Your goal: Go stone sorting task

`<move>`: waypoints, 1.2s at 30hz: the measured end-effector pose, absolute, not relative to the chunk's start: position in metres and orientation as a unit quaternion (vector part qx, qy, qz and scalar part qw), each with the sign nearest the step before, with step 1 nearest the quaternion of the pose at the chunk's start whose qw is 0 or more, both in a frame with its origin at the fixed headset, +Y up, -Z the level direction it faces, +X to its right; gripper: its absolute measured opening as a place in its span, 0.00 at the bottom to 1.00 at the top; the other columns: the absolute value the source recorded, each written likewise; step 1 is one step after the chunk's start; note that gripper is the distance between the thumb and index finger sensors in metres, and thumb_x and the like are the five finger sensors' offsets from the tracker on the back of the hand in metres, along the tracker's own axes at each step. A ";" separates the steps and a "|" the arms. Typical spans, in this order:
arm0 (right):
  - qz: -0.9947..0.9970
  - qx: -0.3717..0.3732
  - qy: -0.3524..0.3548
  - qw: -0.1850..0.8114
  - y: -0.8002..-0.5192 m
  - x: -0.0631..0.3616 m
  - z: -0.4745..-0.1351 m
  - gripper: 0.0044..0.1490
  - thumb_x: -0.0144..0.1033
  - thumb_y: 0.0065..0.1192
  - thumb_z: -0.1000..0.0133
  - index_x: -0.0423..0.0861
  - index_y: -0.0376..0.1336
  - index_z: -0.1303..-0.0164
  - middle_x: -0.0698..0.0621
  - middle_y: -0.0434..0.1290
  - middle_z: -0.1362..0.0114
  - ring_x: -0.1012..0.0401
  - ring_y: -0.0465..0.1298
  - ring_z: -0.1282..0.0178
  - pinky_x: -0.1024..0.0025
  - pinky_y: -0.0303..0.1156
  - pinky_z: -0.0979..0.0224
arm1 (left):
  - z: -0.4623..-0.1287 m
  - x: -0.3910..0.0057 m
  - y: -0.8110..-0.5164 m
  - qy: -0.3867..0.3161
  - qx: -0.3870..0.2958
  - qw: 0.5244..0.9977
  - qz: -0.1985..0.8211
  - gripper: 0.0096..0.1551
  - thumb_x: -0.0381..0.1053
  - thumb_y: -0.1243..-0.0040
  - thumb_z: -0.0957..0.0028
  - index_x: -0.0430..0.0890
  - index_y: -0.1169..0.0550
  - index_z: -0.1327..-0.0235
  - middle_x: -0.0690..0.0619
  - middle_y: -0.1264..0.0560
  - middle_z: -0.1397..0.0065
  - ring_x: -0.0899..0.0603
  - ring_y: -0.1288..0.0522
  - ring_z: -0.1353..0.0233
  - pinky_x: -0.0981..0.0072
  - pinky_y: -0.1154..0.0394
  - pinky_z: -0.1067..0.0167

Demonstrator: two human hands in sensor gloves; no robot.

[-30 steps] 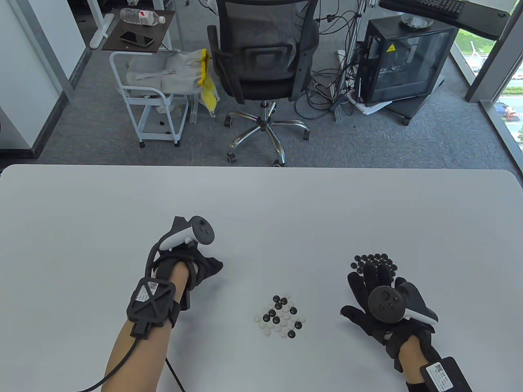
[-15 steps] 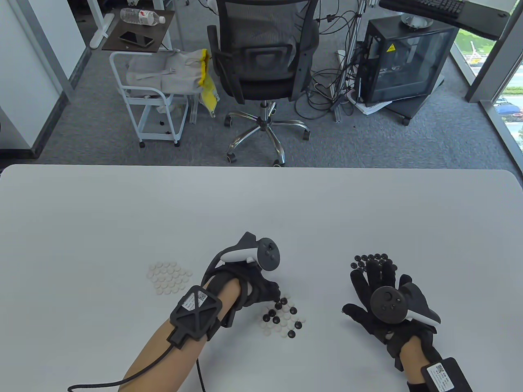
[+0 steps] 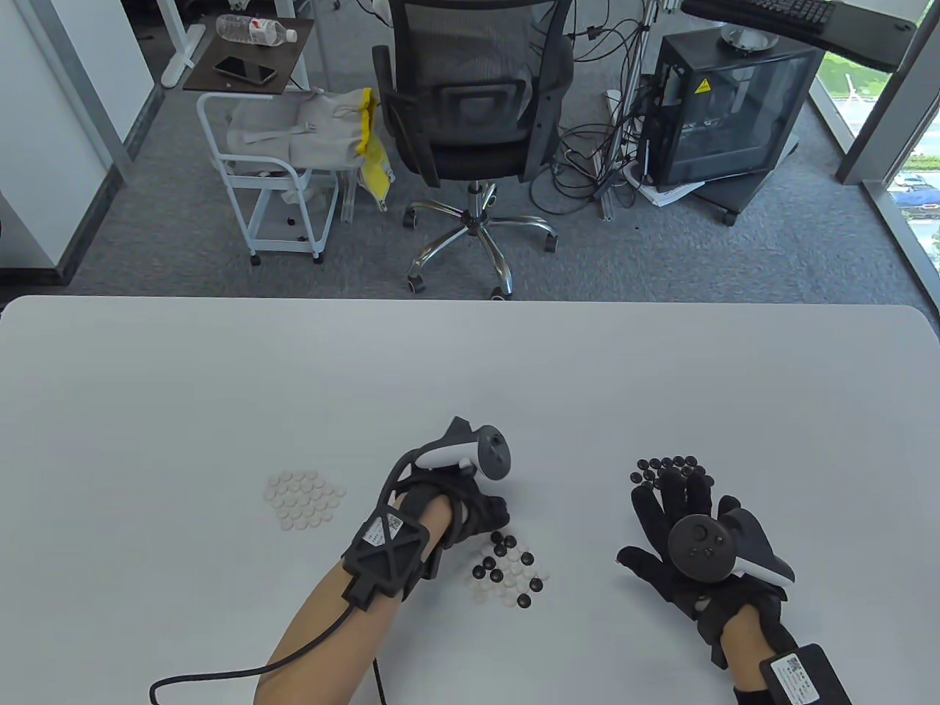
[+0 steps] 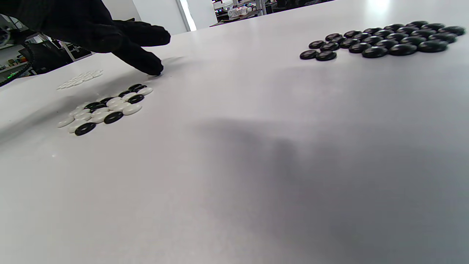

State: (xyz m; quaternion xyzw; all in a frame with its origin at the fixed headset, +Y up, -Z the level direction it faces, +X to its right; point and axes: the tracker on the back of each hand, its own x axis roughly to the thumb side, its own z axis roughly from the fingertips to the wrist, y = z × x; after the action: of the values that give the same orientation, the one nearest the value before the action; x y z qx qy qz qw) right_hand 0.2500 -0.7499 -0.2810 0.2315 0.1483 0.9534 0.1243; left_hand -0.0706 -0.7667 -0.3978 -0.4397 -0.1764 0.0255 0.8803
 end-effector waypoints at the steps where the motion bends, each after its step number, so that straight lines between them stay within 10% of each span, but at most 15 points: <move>1: 0.953 0.232 0.148 0.124 -0.750 0.250 -0.281 0.56 0.56 0.36 0.33 0.28 0.31 0.12 0.17 0.21 0.21 0.22 0.20 0.29 0.13 0.22 0.42 | -0.400 -0.080 -0.766 -0.164 -0.441 0.882 0.031 0.37 0.64 0.60 0.46 0.60 0.35 0.19 0.38 0.76 0.19 0.25 0.81 0.27 0.16 0.74 0.42; 17: 0.953 0.230 0.156 0.120 -0.751 0.250 -0.282 0.56 0.56 0.36 0.33 0.28 0.31 0.12 0.17 0.21 0.21 0.22 0.20 0.28 0.13 0.22 0.42 | -0.400 -0.212 -0.759 -0.015 -0.446 0.893 0.058 0.37 0.64 0.59 0.46 0.58 0.31 0.20 0.38 0.75 0.19 0.25 0.81 0.27 0.17 0.75 0.43; 28: 0.953 0.230 0.158 0.120 -0.751 0.249 -0.282 0.56 0.56 0.36 0.33 0.28 0.31 0.12 0.17 0.21 0.21 0.22 0.20 0.28 0.12 0.22 0.41 | -0.398 -0.229 -0.756 0.003 -0.440 0.896 0.064 0.38 0.64 0.59 0.46 0.58 0.32 0.19 0.38 0.75 0.19 0.25 0.81 0.27 0.17 0.75 0.43; 36: 0.953 0.227 0.159 0.120 -0.752 0.249 -0.282 0.56 0.56 0.36 0.33 0.28 0.31 0.12 0.17 0.21 0.21 0.22 0.20 0.28 0.12 0.22 0.41 | -0.382 -0.173 -0.735 -0.116 -0.412 0.903 0.038 0.38 0.64 0.59 0.45 0.56 0.32 0.18 0.37 0.74 0.18 0.25 0.80 0.26 0.16 0.74 0.42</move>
State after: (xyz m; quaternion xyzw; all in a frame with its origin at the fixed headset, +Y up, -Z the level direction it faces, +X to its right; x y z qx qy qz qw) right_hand 0.2492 -0.7515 -0.2824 0.2269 0.1590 0.9533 0.1205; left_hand -0.1731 -0.7350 -0.3816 -0.4121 -0.1159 0.0384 0.9029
